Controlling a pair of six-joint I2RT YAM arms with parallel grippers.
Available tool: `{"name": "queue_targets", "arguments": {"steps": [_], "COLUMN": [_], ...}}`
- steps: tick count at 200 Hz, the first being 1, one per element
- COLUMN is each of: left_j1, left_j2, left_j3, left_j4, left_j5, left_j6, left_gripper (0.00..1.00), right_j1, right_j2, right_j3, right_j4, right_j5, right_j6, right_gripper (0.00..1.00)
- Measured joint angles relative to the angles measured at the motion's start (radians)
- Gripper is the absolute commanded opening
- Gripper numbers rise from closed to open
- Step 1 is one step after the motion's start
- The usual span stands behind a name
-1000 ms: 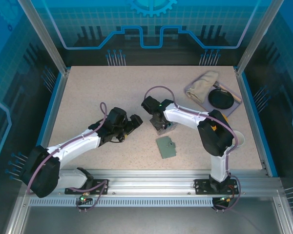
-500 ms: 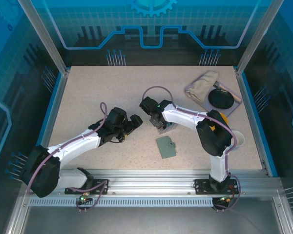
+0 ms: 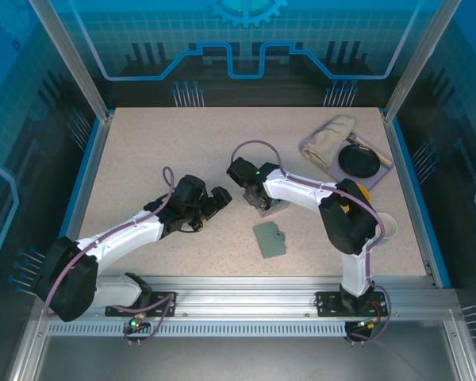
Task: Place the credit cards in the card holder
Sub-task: Pick up several credit cards from the storage box.
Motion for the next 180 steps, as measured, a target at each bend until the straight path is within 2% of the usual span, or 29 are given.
{"name": "queue_targets", "arguments": {"steps": [115,129,159,180], "left_j1": [0.000,0.000,0.000,0.000], "left_j2": [0.012,0.012,0.015,0.017], "left_j3": [0.000,0.000,0.000,0.000], "left_j4": [0.001,0.000,0.000,0.000], "left_j5": [0.000,0.000,0.000,0.000], "left_j6": [0.000,0.000,0.000,0.000], "left_gripper": [0.99,0.99,0.99,0.99], "right_j1": [-0.009,-0.012,-0.014,-0.014], "right_j2": [-0.009,-0.013,-0.027,-0.038], "right_j3": [0.000,0.000,0.000,0.000], "right_j4": [0.000,0.000,0.000,0.000], "right_j5": [0.000,0.000,0.000,-0.005], "right_j6": [-0.004,-0.006,-0.011,-0.011], "right_gripper": [0.21,0.15,0.15,0.11]}}
